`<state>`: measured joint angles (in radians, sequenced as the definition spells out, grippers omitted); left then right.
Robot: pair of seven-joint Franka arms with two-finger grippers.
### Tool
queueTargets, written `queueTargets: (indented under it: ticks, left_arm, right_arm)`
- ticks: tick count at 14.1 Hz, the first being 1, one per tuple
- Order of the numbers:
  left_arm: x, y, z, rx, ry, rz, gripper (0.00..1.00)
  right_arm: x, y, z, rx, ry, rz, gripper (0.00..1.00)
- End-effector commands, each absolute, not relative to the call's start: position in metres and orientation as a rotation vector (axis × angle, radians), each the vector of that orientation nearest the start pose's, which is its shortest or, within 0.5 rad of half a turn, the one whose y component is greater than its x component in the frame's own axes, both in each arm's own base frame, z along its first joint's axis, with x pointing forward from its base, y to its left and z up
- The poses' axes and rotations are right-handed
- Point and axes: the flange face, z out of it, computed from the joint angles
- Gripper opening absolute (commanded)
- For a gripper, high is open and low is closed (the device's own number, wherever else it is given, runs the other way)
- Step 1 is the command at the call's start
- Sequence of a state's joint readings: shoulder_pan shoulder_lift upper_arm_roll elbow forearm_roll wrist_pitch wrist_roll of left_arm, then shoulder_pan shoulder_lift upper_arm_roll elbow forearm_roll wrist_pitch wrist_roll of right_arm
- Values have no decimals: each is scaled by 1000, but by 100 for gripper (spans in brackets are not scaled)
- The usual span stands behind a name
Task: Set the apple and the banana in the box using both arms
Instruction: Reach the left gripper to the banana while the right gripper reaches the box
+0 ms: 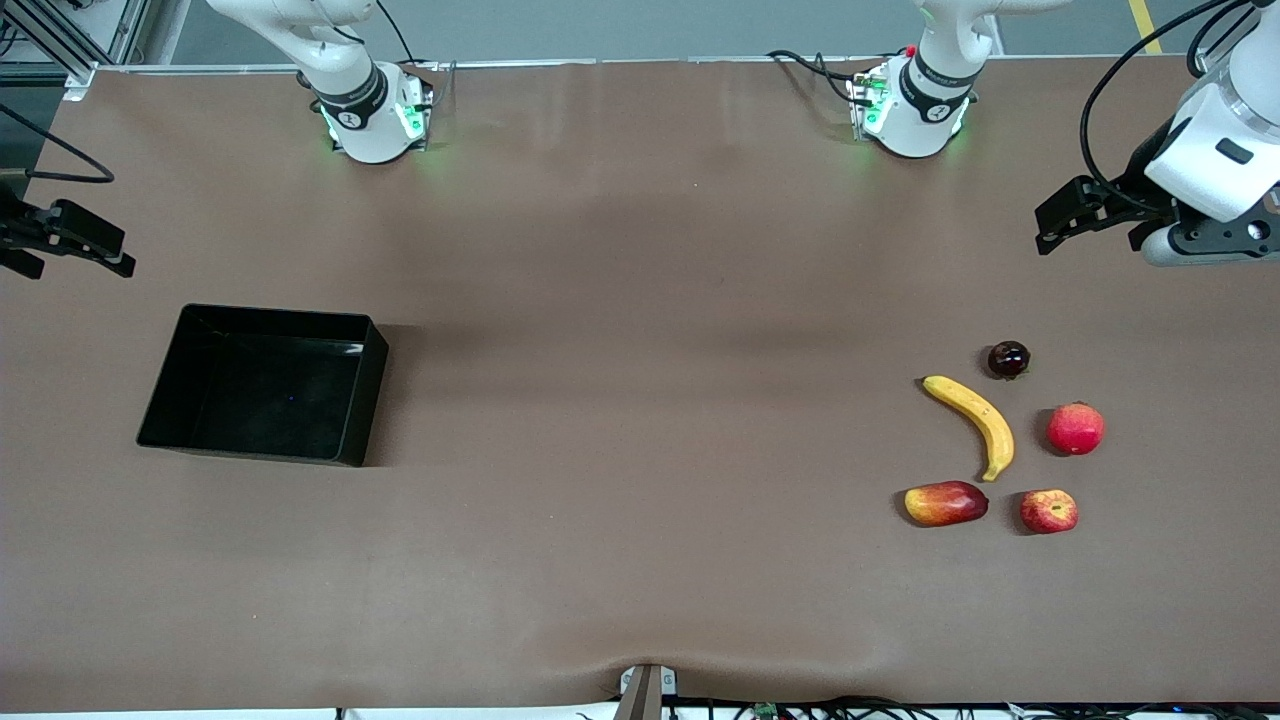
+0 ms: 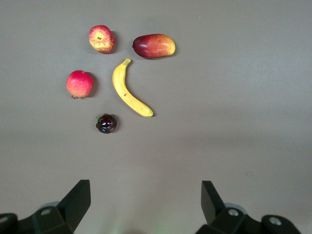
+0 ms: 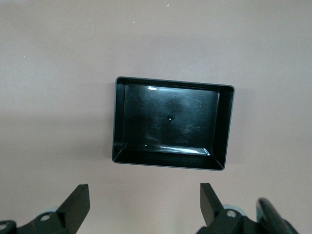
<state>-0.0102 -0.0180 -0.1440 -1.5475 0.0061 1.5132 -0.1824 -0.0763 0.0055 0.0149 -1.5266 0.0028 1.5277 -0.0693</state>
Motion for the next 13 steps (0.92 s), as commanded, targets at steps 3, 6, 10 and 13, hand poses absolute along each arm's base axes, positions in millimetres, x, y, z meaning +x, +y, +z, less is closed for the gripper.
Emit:
queueTargets:
  ticks: [3, 6, 10, 13]
  left_arm:
    - [549, -85, 629, -3124, -27, 60, 100]
    - [584, -79, 597, -3085, -27, 106, 100]
    - [621, -69, 489, -2995, -106, 50, 100]
    - [633, -70, 417, -3000, -254, 11, 100]
  right_arm:
    - [554, -38, 643, -3135, -24, -3, 100]
    - [555, -40, 643, -3137, -10, -10, 100]
    - [561, -59, 636, -3136, 40, -23, 100]
    - [604, -72, 557, -3114, 55, 106, 100]
